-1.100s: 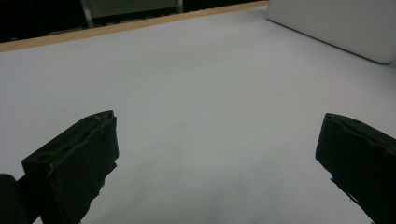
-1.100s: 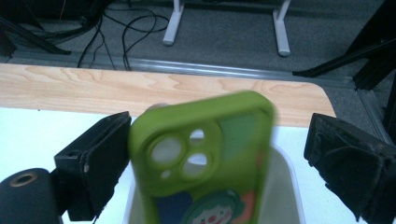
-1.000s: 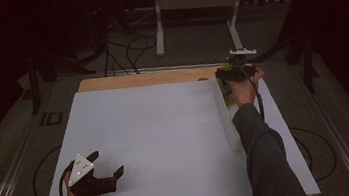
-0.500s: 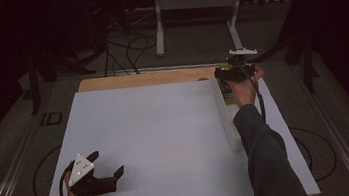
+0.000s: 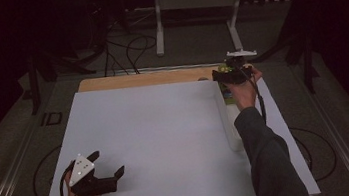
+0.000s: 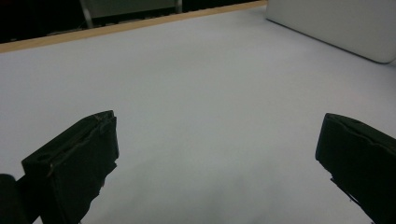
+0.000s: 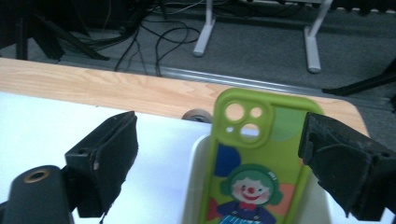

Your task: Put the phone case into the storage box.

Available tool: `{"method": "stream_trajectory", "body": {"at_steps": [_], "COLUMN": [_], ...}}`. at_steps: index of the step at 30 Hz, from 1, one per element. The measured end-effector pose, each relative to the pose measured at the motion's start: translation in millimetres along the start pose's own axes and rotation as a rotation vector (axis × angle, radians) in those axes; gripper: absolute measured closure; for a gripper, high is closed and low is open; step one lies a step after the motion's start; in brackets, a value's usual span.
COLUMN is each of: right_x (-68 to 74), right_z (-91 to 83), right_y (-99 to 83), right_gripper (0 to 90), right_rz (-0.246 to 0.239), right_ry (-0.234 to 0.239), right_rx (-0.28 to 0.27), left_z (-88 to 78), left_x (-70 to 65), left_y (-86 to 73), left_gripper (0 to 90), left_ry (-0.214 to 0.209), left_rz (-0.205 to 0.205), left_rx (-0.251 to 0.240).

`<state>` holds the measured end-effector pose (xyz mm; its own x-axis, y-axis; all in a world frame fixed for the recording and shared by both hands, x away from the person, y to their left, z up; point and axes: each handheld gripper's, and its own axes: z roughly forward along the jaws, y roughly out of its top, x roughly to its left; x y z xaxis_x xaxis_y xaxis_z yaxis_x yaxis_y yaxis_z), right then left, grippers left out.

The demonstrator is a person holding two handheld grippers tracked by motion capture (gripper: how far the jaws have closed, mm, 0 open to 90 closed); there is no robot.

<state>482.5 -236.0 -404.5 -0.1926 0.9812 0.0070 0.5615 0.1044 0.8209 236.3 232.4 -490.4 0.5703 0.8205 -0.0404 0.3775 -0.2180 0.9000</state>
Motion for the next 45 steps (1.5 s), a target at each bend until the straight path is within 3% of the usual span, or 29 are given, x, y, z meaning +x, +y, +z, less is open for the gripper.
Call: {"method": "stream_trajectory", "body": {"at_steps": [13,28,45], "right_x": [15.9,22.6,38.5], "right_z": [-8.8,-31.5,-64.4], "right_y": [-10.9,-25.1,-39.0], "right_gripper": [13.0,12.4,11.0], "right_rz": [-0.033,-0.056,-0.109], "right_ry": [0.064,0.125,0.218], "right_rx": [0.014,0.016,-0.022], "left_z": [0.2,1.4,1.5], "left_x": [-0.3,-1.4,-1.7], "left_y": [0.1,0.3,0.3], "left_gripper": [0.0,0.0,0.0], "left_ry": [0.001,-0.002,-0.002], "left_rz": [0.001,0.005,0.004], "left_rx": [0.001,0.002,0.0]}}
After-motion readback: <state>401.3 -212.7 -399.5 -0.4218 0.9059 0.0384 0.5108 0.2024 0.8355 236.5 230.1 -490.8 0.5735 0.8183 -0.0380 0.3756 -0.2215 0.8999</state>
